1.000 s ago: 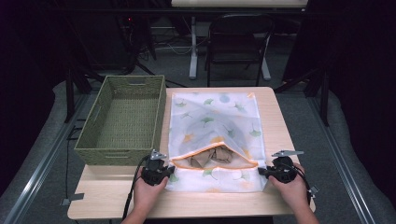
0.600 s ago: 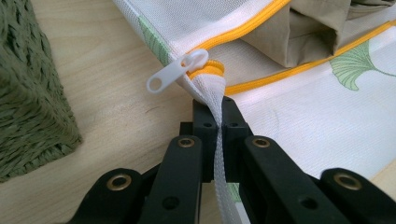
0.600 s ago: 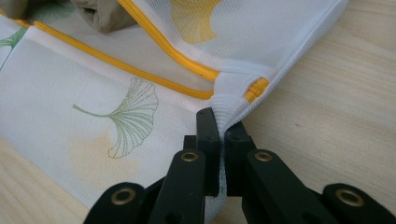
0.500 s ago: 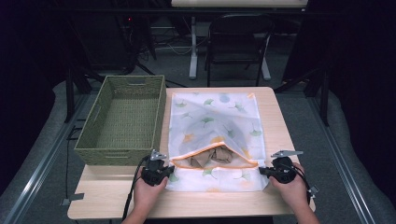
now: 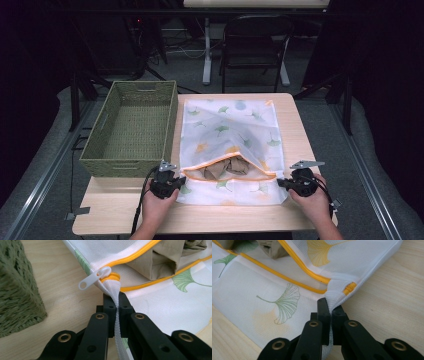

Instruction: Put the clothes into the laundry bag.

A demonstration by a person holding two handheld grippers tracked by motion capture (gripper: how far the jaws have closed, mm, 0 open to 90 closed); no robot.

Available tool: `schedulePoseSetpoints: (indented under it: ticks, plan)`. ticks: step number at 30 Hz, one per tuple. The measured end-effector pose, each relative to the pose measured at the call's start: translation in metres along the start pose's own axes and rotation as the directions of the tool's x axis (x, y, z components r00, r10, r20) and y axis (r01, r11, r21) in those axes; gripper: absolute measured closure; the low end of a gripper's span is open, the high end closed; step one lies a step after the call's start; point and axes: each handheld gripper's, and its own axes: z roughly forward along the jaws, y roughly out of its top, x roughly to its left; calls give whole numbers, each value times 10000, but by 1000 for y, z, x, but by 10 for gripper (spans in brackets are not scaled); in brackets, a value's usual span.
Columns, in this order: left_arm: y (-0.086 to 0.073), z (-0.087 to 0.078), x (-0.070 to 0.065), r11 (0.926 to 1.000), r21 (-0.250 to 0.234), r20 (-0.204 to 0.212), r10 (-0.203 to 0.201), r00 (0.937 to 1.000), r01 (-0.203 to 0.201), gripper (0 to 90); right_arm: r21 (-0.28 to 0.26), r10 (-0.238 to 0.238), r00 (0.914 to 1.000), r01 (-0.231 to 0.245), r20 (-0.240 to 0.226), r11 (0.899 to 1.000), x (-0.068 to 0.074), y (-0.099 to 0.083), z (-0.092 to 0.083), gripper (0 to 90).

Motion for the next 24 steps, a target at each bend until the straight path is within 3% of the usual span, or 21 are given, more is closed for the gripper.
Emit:
schedulePoseSetpoints:
  ticks: [13,19,24]
  plan:
    - [2,-5,2,10000,41,230,-62,9997,61,886,-292,-132,9999,133,55,9995,4,3,-7,887]
    - [4,-9,2,9996,-127,525,-233,9984,240,886,-411,-163,9998,165,63,9990,6,5,-11,887]
    - [8,-11,1,9998,154,591,-115,9982,106,886,-550,40,9999,-45,-98,9985,5,8,-17,887]
